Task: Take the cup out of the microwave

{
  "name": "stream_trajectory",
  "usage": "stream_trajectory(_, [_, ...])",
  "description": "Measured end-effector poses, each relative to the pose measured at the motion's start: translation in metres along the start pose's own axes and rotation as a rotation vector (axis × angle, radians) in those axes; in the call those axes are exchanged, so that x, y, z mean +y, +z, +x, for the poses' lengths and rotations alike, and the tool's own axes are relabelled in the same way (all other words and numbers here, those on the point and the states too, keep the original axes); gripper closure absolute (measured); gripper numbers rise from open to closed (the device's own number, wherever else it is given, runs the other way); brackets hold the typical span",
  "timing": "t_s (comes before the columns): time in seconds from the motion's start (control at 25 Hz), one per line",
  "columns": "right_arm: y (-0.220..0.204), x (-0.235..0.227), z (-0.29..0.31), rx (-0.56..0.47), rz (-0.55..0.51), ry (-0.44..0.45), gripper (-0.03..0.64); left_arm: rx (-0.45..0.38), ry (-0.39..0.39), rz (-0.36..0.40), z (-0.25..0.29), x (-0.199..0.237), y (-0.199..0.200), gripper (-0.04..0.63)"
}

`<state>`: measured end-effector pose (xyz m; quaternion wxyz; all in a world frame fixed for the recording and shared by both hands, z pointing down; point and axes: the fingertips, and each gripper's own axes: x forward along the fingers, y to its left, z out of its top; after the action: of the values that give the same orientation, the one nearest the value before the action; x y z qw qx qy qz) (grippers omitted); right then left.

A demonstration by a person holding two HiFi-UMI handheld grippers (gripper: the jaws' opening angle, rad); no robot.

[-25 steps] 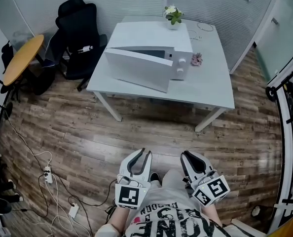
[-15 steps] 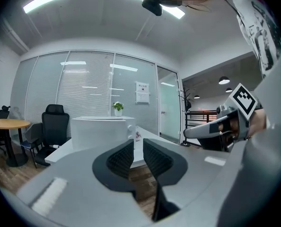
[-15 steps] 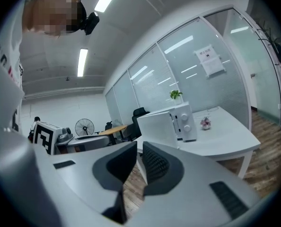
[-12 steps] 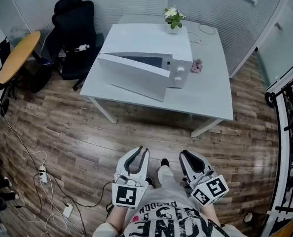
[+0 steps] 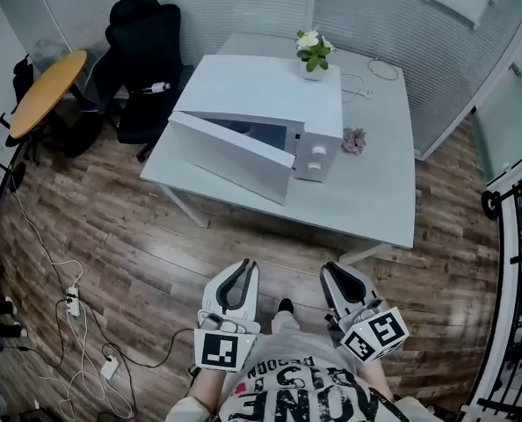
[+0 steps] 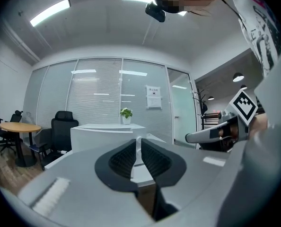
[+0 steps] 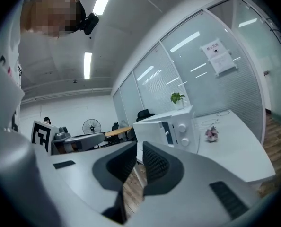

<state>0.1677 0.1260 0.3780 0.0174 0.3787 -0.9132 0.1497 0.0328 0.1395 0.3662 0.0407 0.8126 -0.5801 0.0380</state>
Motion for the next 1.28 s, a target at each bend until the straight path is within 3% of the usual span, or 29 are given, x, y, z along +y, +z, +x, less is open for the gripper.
stream_trajectory(0.4, [-0.001, -0.031, 0.0, 0.017, 0.014, 0.047, 0.572, -0.069, 0.064, 0.031, 0.025, -0.011, 0.017, 0.555])
stream_trajectory(0.56, [-0.001, -0.037, 0.005, 0.024, 0.018, 0.051, 0.572, -0.03, 0.072, 0.003, 0.032, -0.008, 0.012, 0.555])
stream_trajectory(1.28, [0.032, -0.061, 0.103, 0.021, 0.008, 0.008, 0.572, -0.032, 0.009, -0.004, 0.113, 0.07, 0.029, 0.557])
